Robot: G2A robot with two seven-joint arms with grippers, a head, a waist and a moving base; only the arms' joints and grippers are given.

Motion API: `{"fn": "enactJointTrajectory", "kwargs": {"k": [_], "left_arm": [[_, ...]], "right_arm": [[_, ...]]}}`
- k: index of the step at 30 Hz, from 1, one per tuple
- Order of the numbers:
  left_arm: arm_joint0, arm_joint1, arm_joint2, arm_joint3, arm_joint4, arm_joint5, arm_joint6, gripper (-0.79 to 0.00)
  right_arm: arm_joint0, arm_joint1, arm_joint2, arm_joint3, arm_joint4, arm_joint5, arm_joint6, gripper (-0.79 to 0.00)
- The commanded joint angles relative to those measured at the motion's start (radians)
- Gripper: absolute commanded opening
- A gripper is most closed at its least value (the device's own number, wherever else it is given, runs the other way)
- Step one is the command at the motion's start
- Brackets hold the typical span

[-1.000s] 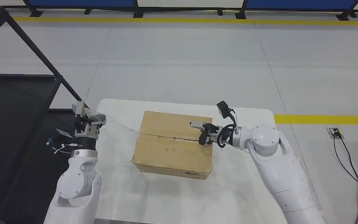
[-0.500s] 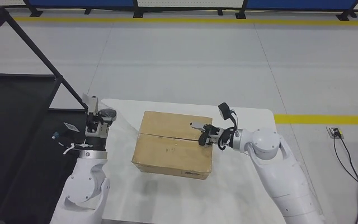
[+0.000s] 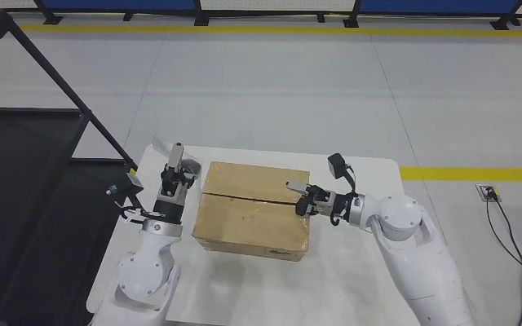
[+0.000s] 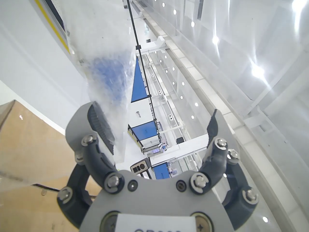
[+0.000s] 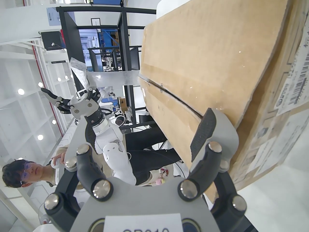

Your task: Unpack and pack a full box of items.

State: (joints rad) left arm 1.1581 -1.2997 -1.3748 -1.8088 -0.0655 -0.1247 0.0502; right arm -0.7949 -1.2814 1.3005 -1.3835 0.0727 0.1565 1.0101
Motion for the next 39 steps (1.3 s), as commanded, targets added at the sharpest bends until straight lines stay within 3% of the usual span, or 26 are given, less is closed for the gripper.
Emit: {"fn": "enactJointTrajectory", "kwargs": {"k": [1,17,30,39], "left_arm": [[-0.005,-0.002,0.013,0.004,0.018,0.003,0.0,0.0],[-0.042,-0.018,0.134,0.074,0.226,0.009,-0.017,0.0],[-0.116,-0.038,0.225,0.205,0.315,0.009,-0.053,0.0],[-0.12,-0.049,0.264,0.221,0.379,-0.017,-0.046,0.0]], "right_arm": [[-0.011,0.004,0.012,-0.009,0.008,-0.007,0.007,0.0],[-0.115,0.038,0.094,-0.09,0.046,-0.044,-0.003,0.0],[-0.181,0.06,0.149,-0.093,0.094,-0.084,-0.014,0.0],[-0.191,0.071,0.154,-0.094,0.109,-0.088,-0.018,0.0]]}}
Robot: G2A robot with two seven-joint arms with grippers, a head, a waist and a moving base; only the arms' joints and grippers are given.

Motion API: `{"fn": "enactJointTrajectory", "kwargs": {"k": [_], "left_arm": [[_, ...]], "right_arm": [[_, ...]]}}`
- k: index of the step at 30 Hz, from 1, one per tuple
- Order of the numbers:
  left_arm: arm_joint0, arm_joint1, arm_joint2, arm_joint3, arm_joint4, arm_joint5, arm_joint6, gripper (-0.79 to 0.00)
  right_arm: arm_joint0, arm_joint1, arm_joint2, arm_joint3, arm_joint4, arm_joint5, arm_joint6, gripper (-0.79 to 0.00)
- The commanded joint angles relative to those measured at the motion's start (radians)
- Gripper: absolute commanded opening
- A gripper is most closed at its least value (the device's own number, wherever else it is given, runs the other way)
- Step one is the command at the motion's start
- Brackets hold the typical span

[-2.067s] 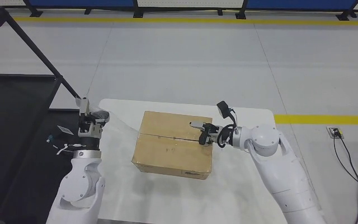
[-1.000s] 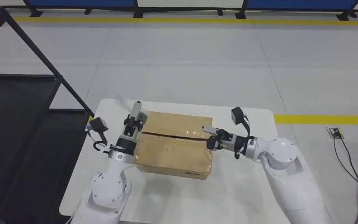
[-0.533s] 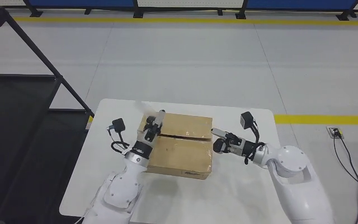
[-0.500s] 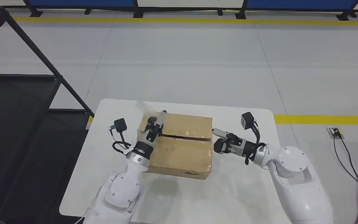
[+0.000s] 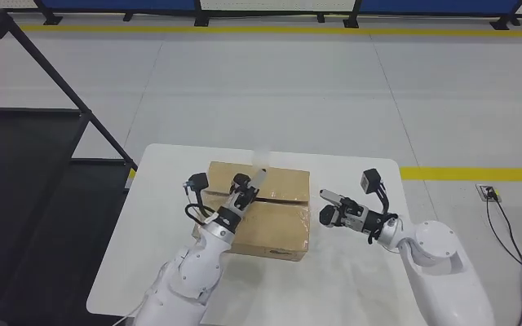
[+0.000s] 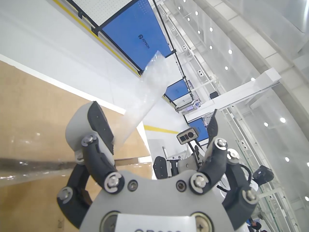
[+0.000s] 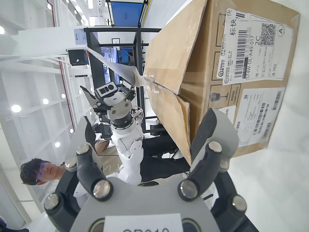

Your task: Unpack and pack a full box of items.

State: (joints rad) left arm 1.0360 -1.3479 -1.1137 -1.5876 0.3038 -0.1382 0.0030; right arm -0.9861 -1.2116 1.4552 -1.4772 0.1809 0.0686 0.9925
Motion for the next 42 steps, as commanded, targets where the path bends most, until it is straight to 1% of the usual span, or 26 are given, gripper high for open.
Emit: {"fn": "enactJointTrajectory", "kwargs": {"k": [1,10,14,17,20,21,25,27,30,33,37,40,42], "left_arm": [[0.003,-0.002,0.006,0.001,0.016,-0.004,0.003,0.0],[0.013,-0.009,0.017,-0.008,0.031,-0.013,-0.011,0.0],[0.031,-0.009,-0.004,-0.056,-0.013,-0.021,-0.025,0.0],[0.053,-0.006,-0.066,-0.117,-0.126,-0.018,-0.043,0.0],[0.073,0.001,-0.166,-0.165,-0.271,0.013,-0.072,0.0],[0.077,0.004,-0.211,-0.177,-0.317,0.026,-0.077,0.0],[0.098,0.018,-0.353,-0.186,-0.417,0.061,-0.127,0.0],[0.111,0.023,-0.399,-0.187,-0.449,0.068,-0.154,0.0],[0.132,0.028,-0.444,-0.185,-0.482,0.076,-0.18,0.0],[0.142,0.032,-0.473,-0.169,-0.5,0.083,-0.204,0.0],[0.157,0.037,-0.484,-0.146,-0.484,0.078,-0.237,0.0],[0.164,0.039,-0.484,-0.131,-0.479,0.073,-0.247,0.0],[0.166,0.04,-0.484,-0.121,-0.48,0.068,-0.251,0.0]], "right_arm": [[0.001,0.002,-0.001,0.001,0.001,0.0,0.0,0.0],[0.017,0.01,-0.011,0.02,0.016,-0.007,-0.003,0.0],[0.014,0.013,-0.002,0.014,0.036,-0.037,-0.027,0.0],[0.009,0.015,0.007,-0.012,0.057,-0.069,-0.043,0.0],[0.02,0.014,-0.005,-0.046,0.068,-0.078,-0.053,0.0],[0.03,0.014,-0.015,-0.058,0.068,-0.076,-0.056,0.0],[0.098,0.01,-0.078,-0.072,0.021,-0.029,-0.062,0.0],[0.135,0.007,-0.111,-0.062,0.002,-0.006,-0.065,0.0],[0.19,0.001,-0.157,-0.038,-0.01,0.014,-0.074,0.0],[0.247,-0.006,-0.194,-0.018,-0.045,0.024,-0.137,0.0],[0.312,-0.015,-0.224,0.007,-0.091,0.055,-0.236,0.0],[0.362,-0.022,-0.249,0.033,-0.106,0.021,-0.269,0.0],[0.397,-0.029,-0.276,0.056,-0.115,0.019,-0.289,0.0]]}}
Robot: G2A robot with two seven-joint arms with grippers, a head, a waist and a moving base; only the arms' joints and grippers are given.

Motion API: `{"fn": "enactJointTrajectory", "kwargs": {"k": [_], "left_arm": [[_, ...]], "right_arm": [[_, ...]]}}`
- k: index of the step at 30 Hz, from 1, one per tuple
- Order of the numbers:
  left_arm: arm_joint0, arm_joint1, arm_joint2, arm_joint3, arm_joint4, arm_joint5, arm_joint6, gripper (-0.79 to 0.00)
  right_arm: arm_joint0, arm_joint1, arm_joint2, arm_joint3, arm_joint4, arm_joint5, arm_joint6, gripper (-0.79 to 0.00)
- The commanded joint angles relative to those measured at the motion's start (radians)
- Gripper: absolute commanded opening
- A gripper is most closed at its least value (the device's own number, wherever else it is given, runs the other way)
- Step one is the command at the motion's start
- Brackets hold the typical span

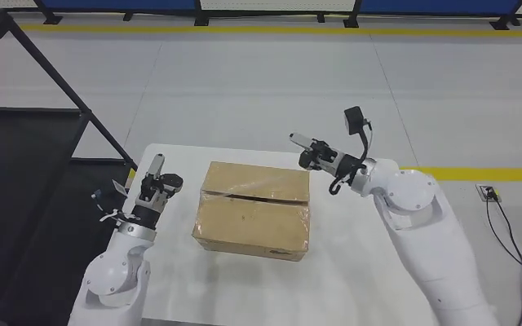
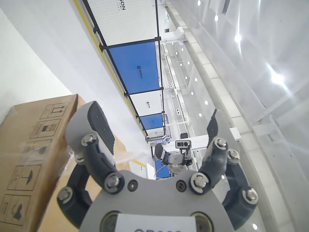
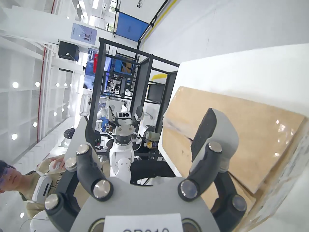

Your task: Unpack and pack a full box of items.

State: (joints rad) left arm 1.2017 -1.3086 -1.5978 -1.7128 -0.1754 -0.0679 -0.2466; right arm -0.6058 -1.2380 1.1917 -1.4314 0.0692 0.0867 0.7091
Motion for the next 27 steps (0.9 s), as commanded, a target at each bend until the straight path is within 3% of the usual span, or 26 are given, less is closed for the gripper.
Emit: {"fn": "enactJointTrajectory", "kwargs": {"k": [1,7,13,27], "left_arm": [[0.001,0.001,0.0,0.007,0.0,-0.004,-0.002,0.0],[0.003,0.003,-0.006,0.018,-0.005,-0.006,0.004,0.0],[-0.001,0.006,0.007,0.037,0.027,0.001,-0.019,0.0],[-0.031,0.01,0.092,0.042,0.118,0.009,-0.092,0.0]], "right_arm": [[0.039,-0.007,-0.032,0.029,-0.01,0.016,0.003,0.0],[0.186,-0.035,-0.16,0.166,-0.046,0.144,0.101,0.0],[0.267,-0.05,-0.225,0.277,-0.039,0.156,0.246,0.0],[0.273,-0.039,-0.239,0.306,-0.043,0.116,0.442,0.0]]}}
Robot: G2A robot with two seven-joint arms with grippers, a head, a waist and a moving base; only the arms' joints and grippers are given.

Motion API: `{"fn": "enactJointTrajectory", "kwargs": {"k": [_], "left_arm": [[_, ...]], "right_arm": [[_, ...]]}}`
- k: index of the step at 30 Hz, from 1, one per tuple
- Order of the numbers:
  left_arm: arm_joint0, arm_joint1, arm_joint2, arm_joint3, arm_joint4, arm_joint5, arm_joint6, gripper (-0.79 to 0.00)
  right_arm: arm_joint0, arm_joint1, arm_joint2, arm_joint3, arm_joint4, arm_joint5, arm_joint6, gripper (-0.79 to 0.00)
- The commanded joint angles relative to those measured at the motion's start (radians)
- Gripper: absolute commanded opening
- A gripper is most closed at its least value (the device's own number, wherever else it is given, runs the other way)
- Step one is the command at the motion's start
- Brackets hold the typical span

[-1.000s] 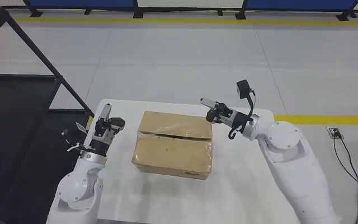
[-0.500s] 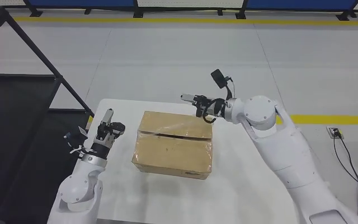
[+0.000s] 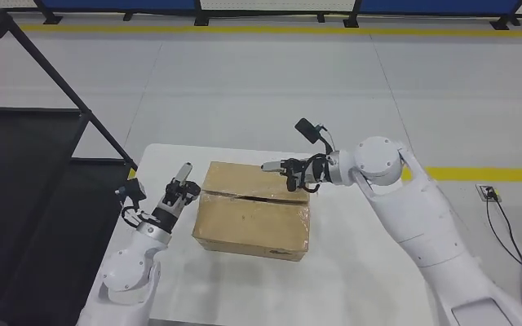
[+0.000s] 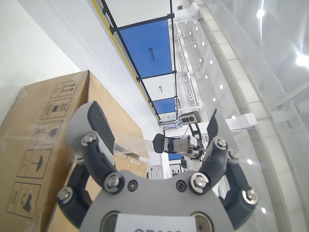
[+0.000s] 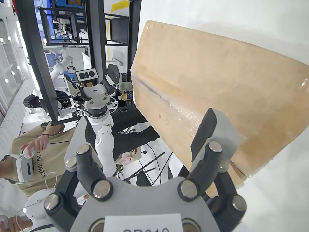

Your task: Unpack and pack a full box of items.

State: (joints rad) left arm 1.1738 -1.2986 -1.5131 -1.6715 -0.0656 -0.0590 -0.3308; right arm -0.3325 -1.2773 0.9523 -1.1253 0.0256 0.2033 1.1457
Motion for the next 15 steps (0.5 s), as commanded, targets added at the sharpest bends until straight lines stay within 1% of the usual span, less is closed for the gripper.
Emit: {"fn": "enactJointTrajectory", "kwargs": {"k": [1,3,6,10,15], "left_arm": [[-0.008,0.0,0.014,0.005,0.017,0.002,-0.01,0.0],[-0.024,0.0,0.031,0.016,0.029,0.007,-0.014,0.0],[-0.039,-0.002,0.051,0.025,0.038,0.008,-0.008,0.0],[-0.038,-0.001,0.056,0.025,0.04,0.005,-0.005,0.0],[-0.03,0.001,0.048,0.031,0.032,0.003,0.001,0.0]], "right_arm": [[-0.001,0.001,0.001,-0.001,-0.003,-0.002,0.003,0.0],[-0.012,0.002,0.016,-0.012,0.006,-0.02,-0.051,0.0],[-0.033,0.008,0.042,-0.038,0.017,-0.035,-0.096,0.0],[-0.063,0.027,0.093,-0.088,-0.006,-0.025,-0.106,0.0],[-0.136,0.059,0.179,-0.151,-0.04,-0.011,-0.103,0.0]]}}
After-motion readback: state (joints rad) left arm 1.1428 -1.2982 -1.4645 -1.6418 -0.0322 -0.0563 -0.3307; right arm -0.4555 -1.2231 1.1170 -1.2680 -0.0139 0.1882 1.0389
